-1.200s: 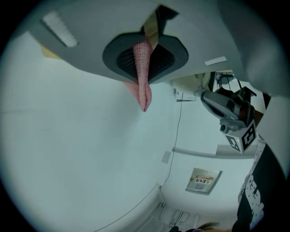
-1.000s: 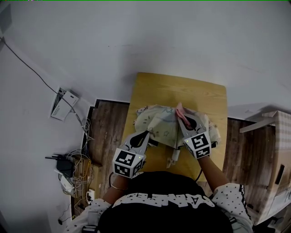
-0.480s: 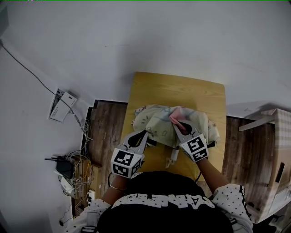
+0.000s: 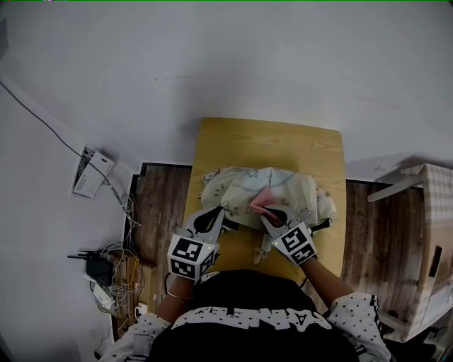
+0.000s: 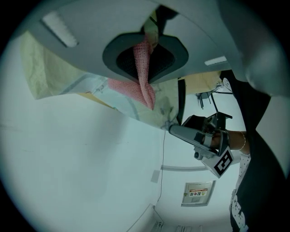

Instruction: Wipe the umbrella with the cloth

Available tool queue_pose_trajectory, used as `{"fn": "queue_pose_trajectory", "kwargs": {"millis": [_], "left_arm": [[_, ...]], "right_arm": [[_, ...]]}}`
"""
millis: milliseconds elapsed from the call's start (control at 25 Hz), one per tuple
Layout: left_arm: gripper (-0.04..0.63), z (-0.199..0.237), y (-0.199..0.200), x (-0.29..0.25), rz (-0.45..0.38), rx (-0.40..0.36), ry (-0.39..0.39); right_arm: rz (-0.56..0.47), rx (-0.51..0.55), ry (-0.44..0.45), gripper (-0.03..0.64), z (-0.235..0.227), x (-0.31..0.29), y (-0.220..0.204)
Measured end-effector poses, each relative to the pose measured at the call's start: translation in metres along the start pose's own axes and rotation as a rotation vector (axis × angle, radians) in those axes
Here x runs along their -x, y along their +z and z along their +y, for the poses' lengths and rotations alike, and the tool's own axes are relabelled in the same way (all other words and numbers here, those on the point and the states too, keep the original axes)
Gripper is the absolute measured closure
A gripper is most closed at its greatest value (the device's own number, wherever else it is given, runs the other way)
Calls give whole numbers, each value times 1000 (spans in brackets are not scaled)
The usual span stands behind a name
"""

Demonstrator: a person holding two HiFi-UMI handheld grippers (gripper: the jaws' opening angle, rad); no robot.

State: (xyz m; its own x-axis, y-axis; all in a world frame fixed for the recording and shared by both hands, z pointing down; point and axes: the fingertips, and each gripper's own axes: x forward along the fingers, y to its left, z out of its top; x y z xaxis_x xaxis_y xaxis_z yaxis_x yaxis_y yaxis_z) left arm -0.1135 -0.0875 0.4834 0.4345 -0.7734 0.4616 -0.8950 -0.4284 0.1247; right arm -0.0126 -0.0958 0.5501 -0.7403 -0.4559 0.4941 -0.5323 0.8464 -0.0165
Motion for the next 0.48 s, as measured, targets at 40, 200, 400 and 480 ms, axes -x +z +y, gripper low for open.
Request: {"fn": "queue_pose_trajectory", "kwargs": {"millis": [40, 200, 400, 480], "left_arm": [[592, 0, 0, 0, -1, -1, -2], [593, -1, 1, -2, 0, -8, -8], [593, -2, 2, -4, 1, -16, -17], [592, -2, 2, -5, 1, -18, -20]], "right_arm": [[4, 0, 5, 583, 3, 1, -2], [14, -8, 23, 583, 13, 3, -9], [30, -11, 47, 583, 26, 6, -16], [38, -12, 56, 583, 30, 7, -19]]}}
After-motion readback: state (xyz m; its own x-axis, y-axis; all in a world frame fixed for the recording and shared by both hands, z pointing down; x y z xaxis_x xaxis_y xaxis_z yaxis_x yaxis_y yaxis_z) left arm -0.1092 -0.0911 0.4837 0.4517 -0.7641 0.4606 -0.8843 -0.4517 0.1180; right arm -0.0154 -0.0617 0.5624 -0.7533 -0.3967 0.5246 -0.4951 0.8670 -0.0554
